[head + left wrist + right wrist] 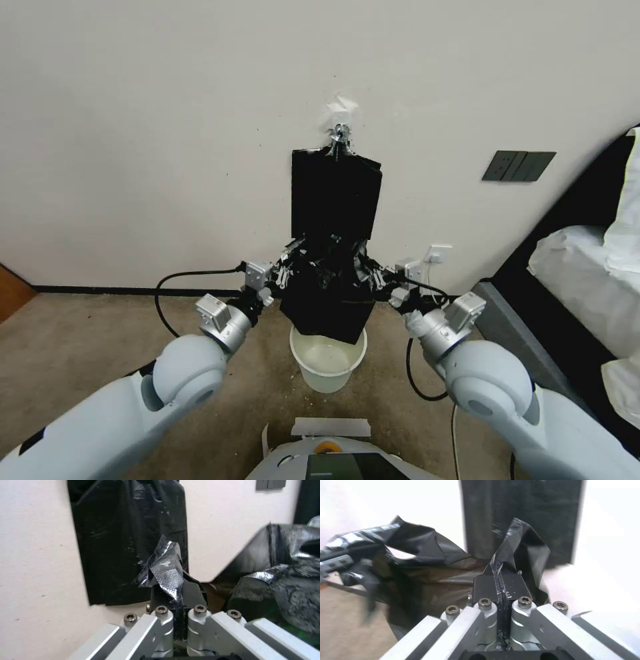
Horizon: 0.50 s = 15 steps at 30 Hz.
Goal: Place a trash bag onto the trash bin.
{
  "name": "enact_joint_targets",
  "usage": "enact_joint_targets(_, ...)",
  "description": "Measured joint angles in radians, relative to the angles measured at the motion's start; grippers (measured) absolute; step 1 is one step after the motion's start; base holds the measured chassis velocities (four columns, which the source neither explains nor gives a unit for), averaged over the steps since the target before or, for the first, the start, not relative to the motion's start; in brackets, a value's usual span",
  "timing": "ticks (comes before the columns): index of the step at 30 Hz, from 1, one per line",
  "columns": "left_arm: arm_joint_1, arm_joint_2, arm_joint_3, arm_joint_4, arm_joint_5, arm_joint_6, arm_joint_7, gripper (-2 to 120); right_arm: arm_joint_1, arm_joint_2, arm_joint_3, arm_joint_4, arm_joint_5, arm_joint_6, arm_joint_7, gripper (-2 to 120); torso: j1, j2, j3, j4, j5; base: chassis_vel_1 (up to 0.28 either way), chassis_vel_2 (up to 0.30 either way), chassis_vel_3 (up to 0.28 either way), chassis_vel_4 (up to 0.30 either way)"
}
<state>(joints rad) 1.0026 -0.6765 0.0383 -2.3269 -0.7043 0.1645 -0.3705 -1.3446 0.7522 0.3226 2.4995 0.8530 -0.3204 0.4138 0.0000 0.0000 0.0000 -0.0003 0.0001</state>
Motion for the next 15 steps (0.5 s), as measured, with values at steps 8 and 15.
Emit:
enact_joint_targets(8,0.085,-0.058,0.008,0.071,0.013,0.003,-0.018,0,-0.107,0.106,-0.031,-0.018,-0.114,0.010,-0.030,0,0.000,0.000,0.000,0.0006,-0.0005,0.000,0.000,0.000,0.000)
enact_joint_targets(15,0.149,-0.118,-0.004,0.132,0.039,-0.008,-0.045,0,-0.151,0.196,-0.062,-0.102,-0.131,0.022,-0.029,0,0.000,0.000,0.000,0.0003,-0.0002,0.000,0.000,0.000,0.000)
